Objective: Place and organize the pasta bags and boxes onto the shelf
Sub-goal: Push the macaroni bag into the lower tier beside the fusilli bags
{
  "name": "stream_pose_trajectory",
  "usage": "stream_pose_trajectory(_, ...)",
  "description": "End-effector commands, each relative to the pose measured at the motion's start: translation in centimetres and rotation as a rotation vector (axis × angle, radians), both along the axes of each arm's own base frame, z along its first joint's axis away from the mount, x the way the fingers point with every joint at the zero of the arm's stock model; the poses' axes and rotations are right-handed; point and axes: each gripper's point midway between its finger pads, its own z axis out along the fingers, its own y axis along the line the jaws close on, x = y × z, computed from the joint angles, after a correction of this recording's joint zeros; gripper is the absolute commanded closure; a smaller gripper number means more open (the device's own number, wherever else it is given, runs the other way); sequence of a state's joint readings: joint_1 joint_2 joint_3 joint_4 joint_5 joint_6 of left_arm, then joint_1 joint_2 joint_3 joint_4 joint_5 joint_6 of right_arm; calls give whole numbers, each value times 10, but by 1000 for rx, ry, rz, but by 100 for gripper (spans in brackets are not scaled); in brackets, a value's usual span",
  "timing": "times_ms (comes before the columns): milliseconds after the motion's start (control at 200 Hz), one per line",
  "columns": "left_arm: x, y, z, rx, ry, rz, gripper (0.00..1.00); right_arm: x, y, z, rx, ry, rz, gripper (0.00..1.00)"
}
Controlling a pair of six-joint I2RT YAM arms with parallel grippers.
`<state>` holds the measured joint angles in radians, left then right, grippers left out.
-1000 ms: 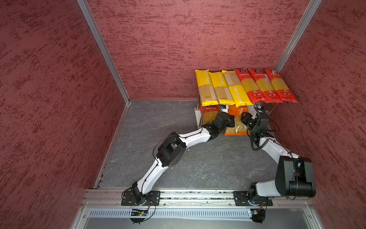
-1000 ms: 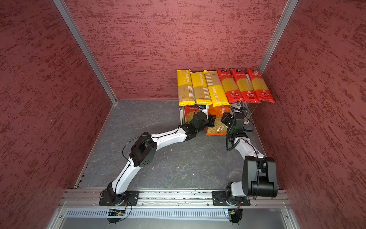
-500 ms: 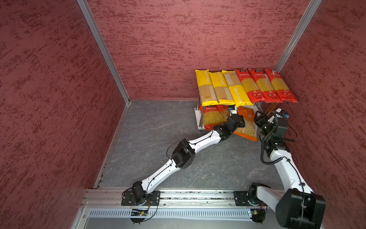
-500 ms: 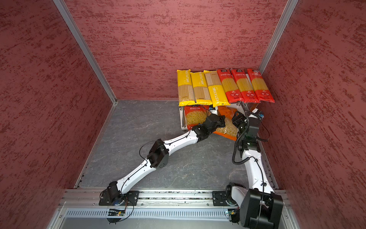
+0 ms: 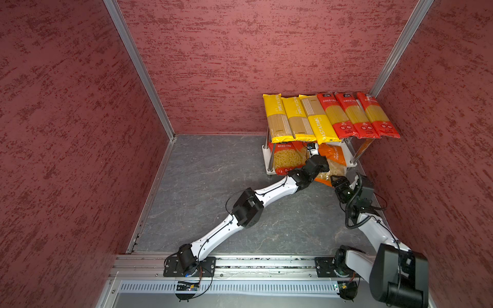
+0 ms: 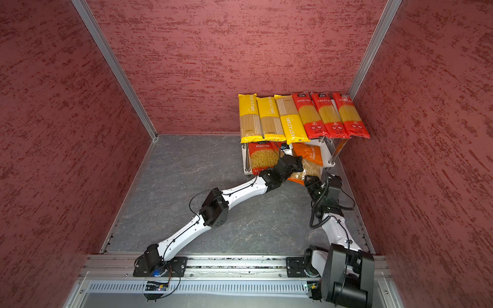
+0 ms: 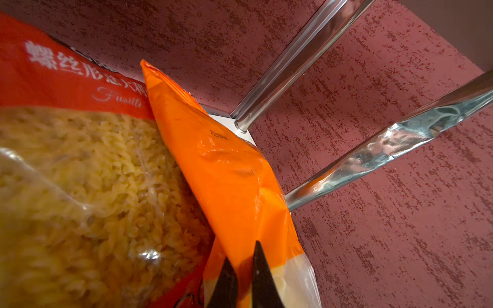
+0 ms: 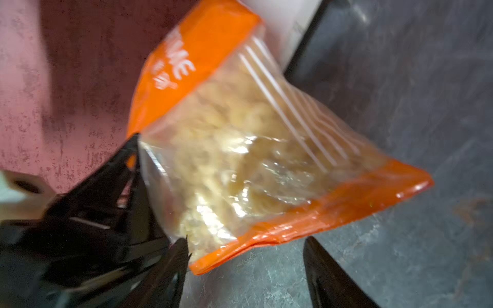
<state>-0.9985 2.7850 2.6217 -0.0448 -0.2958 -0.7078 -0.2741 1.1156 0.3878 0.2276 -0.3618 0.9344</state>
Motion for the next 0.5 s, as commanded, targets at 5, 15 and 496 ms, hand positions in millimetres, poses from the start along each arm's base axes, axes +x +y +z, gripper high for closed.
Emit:
stream_pose_trajectory(5,15,11,20,-62,-29,54,100,11,7,21,196,-193,-11,27)
stream_pose_trajectory(15,15,11,20,-60,-28,54,100,10,6,21,203,-203,-20,27)
stream_pose_trajectory(496,26,23,20,-22,-44,65,100,40,-23,8,345,-377,-153,43)
